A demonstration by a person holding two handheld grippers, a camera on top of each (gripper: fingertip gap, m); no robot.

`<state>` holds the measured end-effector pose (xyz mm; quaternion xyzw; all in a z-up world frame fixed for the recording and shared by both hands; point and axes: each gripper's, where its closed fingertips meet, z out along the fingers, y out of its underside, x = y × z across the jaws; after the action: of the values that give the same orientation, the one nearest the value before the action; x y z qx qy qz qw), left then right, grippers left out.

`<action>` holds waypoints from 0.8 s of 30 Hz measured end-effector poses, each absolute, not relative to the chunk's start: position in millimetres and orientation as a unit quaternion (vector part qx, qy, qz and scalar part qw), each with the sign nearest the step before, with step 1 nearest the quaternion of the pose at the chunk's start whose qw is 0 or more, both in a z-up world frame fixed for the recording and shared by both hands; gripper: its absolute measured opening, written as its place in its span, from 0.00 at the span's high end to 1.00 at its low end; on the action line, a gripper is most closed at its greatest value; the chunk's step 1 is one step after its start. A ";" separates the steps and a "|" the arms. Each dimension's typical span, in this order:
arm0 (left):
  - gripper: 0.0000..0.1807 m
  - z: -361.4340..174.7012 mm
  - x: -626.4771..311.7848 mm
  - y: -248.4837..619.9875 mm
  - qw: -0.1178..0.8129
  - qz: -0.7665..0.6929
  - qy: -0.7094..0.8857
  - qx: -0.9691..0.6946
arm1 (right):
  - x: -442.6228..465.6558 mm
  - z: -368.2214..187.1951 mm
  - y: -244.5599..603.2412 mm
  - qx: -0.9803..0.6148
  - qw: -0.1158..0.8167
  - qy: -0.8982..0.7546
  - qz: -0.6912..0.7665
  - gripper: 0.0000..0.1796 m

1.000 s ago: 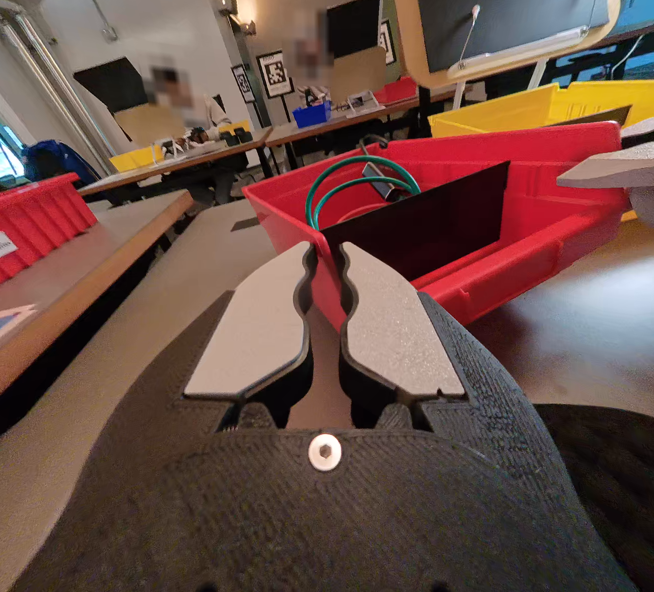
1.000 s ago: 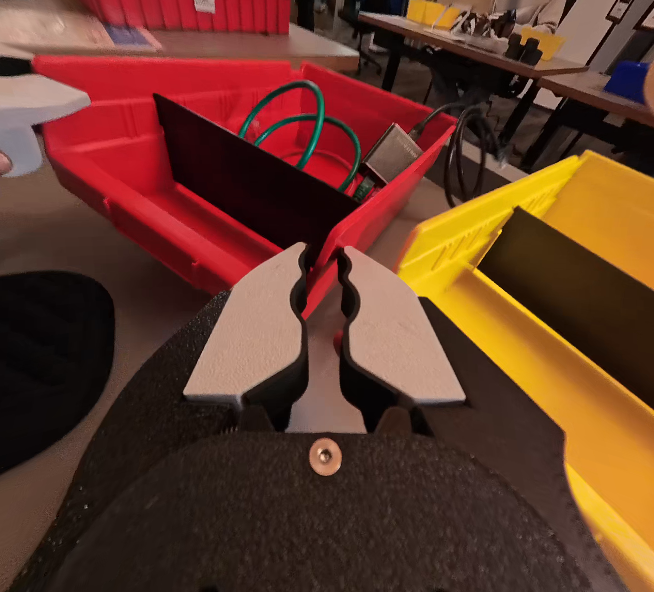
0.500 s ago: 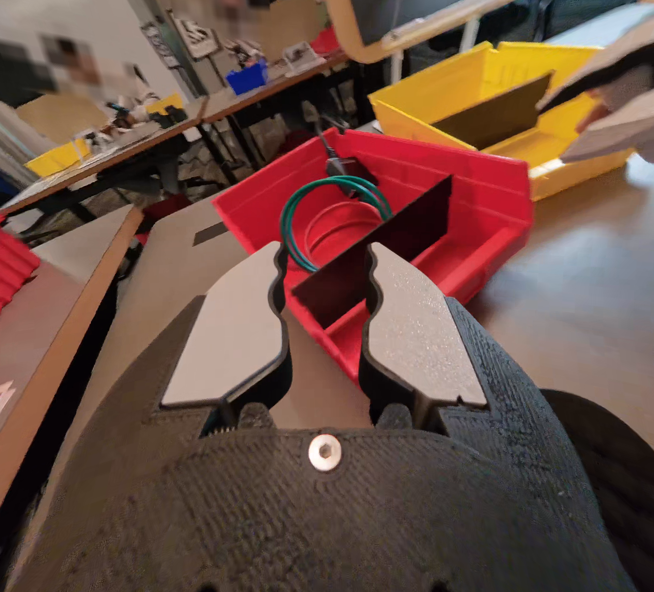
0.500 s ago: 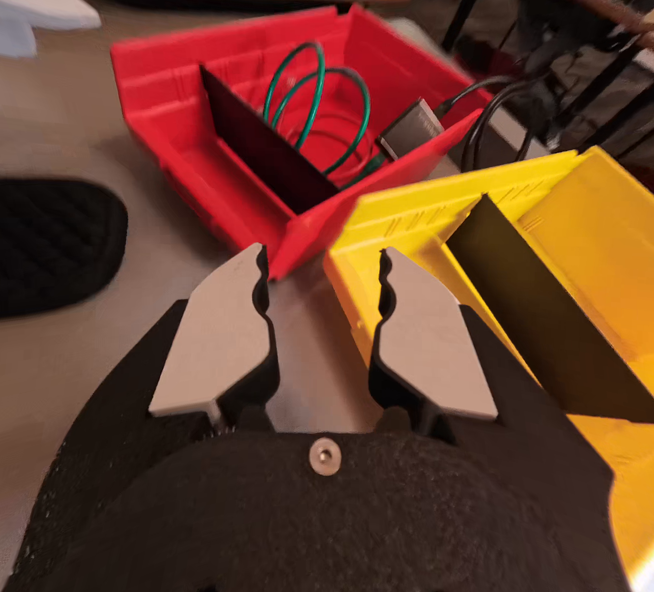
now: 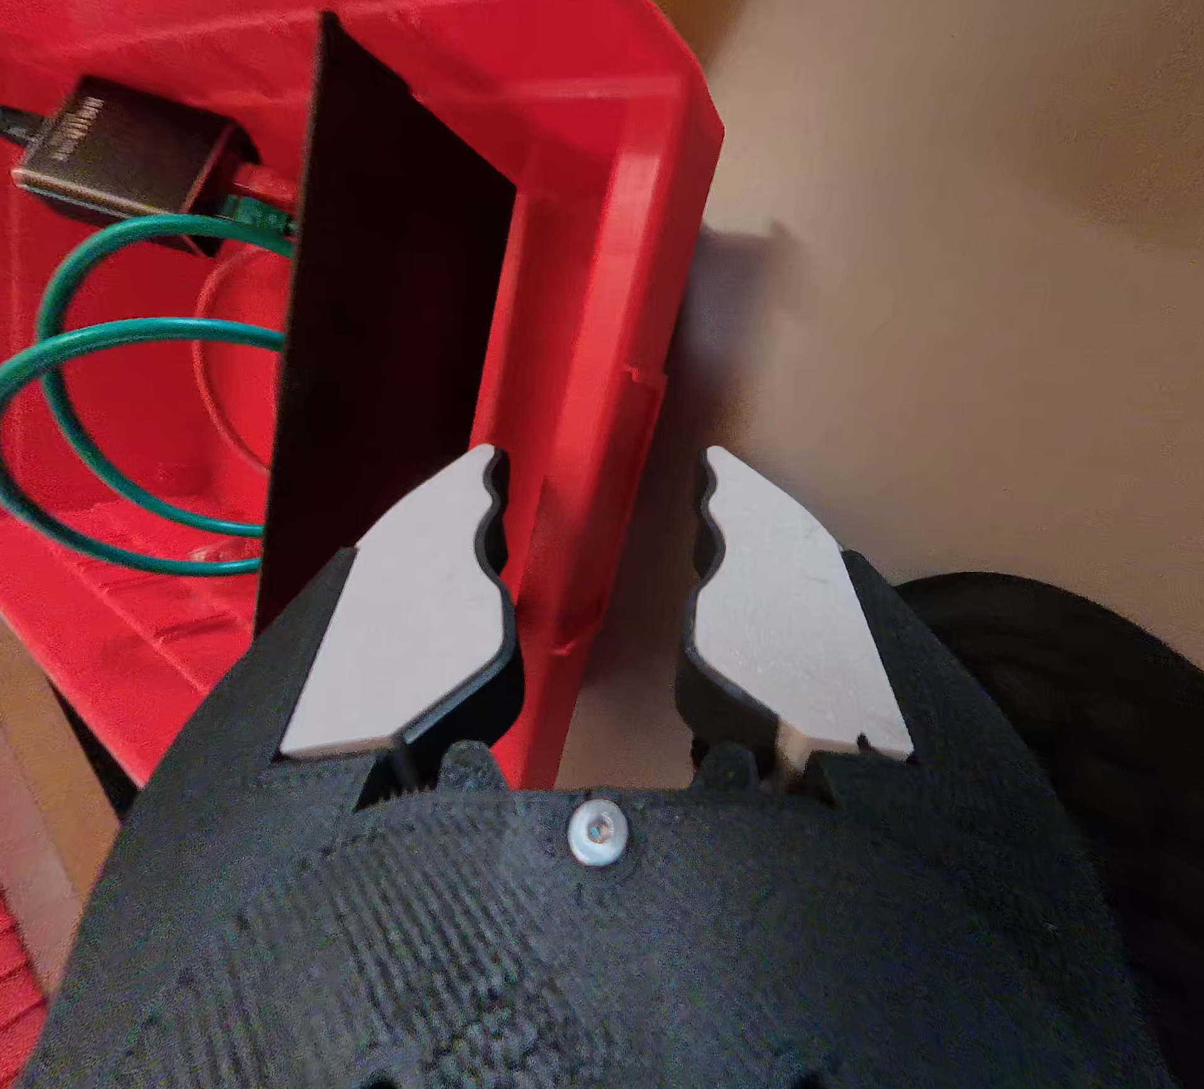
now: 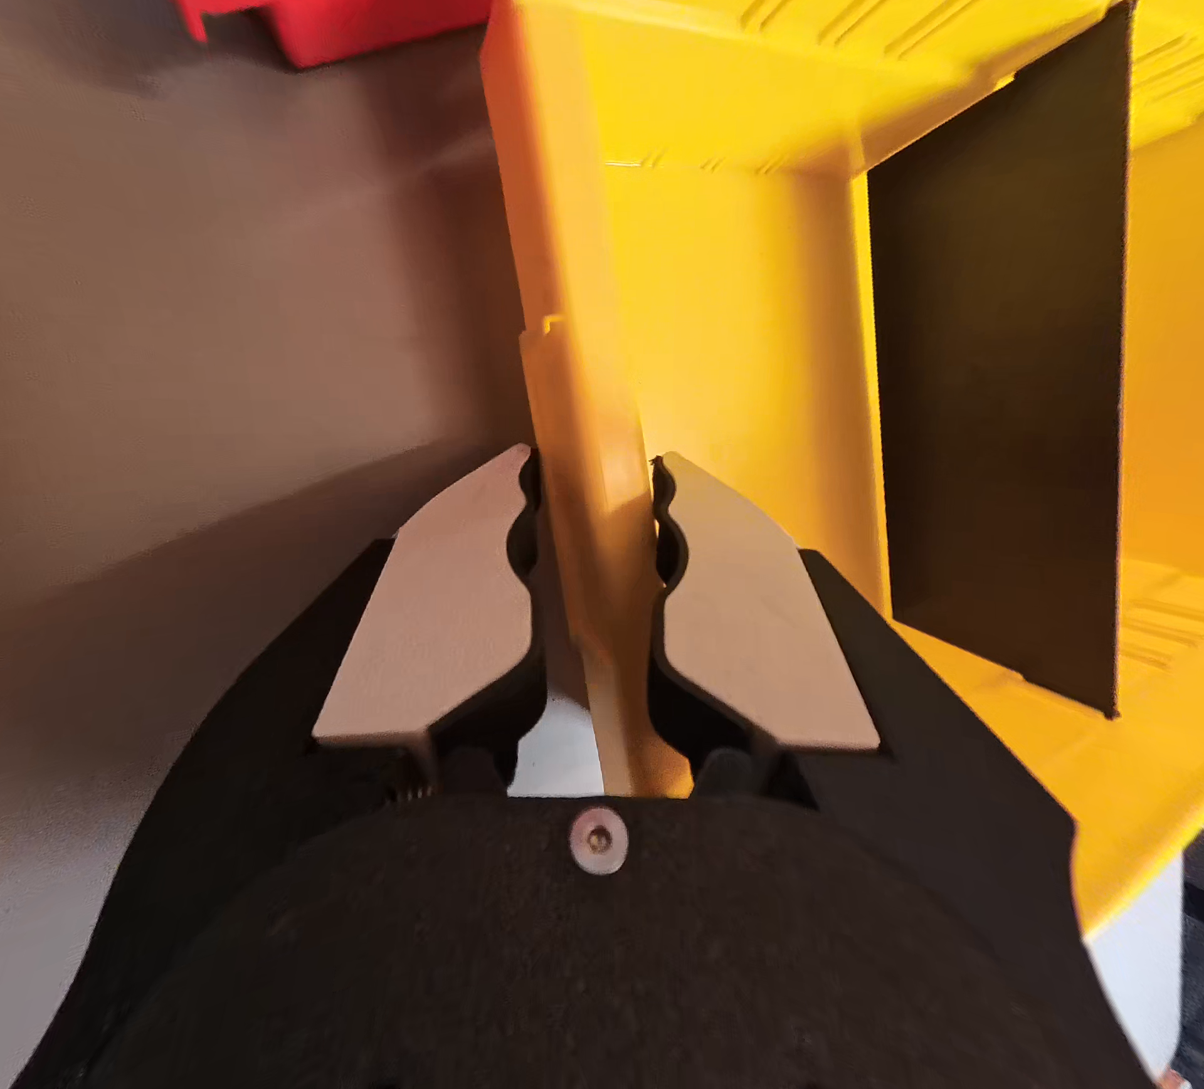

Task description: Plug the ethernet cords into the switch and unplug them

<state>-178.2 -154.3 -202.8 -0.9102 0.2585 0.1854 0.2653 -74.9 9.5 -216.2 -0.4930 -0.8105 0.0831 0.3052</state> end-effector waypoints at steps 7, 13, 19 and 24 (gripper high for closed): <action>0.81 -211.2 -183.4 -143.2 0.263 0.219 0.293 -0.893 | -25.6 -215.1 19.9 -0.504 0.323 -0.798 0.076 0.82; 0.82 -211.5 -179.5 -134.1 0.289 0.207 0.291 -0.888 | 35.3 -215.0 47.5 -0.541 0.332 -0.772 0.041 0.83; 0.83 -212.8 -180.8 -121.0 0.304 0.188 0.278 -0.892 | 82.4 -215.0 83.0 -0.575 0.334 -0.747 0.016 0.83; 0.83 -212.7 -194.1 -114.9 0.314 0.184 0.272 -0.891 | 103.1 -214.2 107.8 -0.591 0.333 -0.735 0.005 0.81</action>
<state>-194.1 -114.9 -212.7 -0.8907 0.2721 0.1840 0.3144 103.1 107.8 -214.2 -0.5906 -0.7350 0.0045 0.3331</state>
